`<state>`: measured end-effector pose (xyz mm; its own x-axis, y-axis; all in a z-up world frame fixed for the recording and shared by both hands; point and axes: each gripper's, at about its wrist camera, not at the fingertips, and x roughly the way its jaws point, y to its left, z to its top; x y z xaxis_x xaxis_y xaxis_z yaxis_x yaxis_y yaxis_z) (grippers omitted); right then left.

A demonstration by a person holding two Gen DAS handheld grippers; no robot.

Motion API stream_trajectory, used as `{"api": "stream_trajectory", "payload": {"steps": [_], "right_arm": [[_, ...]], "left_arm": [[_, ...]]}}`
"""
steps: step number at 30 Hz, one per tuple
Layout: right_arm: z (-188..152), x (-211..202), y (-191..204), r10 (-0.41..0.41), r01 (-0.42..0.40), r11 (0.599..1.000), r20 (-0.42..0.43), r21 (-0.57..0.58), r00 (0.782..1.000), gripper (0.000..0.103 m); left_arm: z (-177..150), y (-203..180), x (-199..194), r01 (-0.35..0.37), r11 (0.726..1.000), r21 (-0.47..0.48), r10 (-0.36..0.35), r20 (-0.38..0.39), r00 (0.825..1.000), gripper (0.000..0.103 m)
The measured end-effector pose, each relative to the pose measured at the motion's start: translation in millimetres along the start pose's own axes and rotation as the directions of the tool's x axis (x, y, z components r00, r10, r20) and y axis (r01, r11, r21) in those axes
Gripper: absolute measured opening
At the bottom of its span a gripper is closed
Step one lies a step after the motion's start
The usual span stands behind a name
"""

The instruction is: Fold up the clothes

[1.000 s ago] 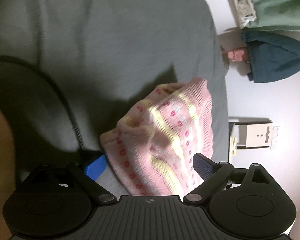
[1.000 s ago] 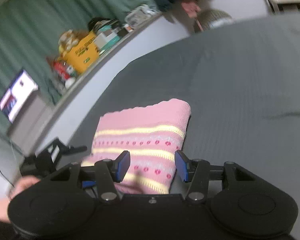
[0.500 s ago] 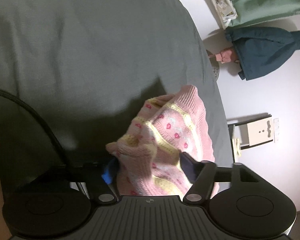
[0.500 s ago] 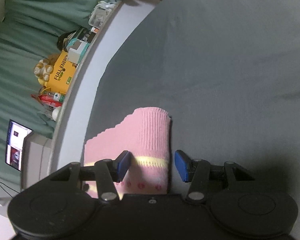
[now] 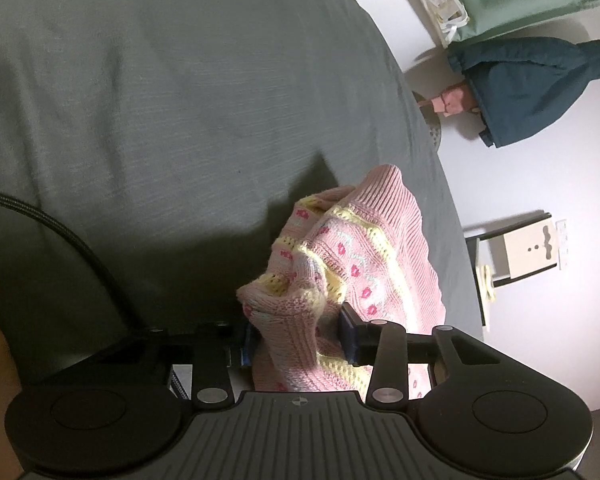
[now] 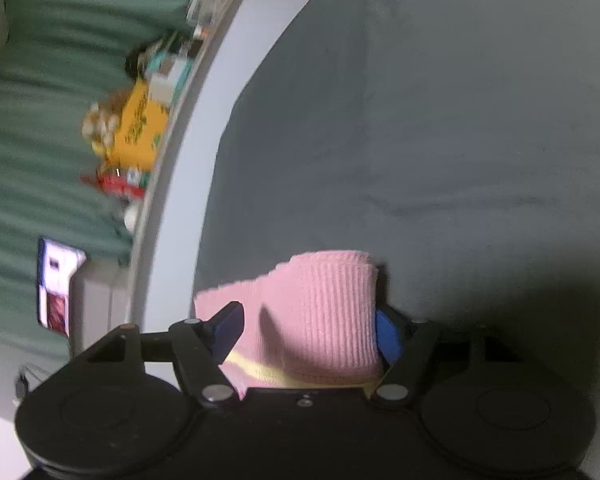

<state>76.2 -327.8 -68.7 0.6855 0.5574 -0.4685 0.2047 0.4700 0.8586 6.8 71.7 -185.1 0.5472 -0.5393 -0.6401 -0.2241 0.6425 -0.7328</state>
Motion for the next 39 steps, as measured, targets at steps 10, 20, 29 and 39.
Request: {"api": "stream_trajectory", "payload": {"steps": [10,20,29,39], "right_arm": [[-8.4,-1.1,-3.8,-0.038,0.042,0.997,0.053,-0.068,0.998,0.035],[-28.4,-23.5,17.5,0.024,-0.006,0.996,0.201,-0.088,0.979,0.026],[-5.7,-100.4,23.6,0.050,-0.015,0.995,0.345,-0.103,0.937,0.026],[27.7,-249.7,-42.7,-0.053,0.082,0.996,0.521,-0.034,0.852,0.026]], "left_arm": [[-2.2,-6.8,-5.7,-0.020,0.996,0.092,0.020,0.007,1.000,0.034],[-2.7,-65.6,-20.7,-0.109,0.914,0.391,0.066,0.120,0.991,0.031],[-14.3,-166.5,-10.9,-0.048,0.773,0.633,-0.046,0.132,0.990,0.031],[-105.5,-297.5,63.1,0.109,0.681,0.724,-0.091,-0.064,0.994,0.031]]}}
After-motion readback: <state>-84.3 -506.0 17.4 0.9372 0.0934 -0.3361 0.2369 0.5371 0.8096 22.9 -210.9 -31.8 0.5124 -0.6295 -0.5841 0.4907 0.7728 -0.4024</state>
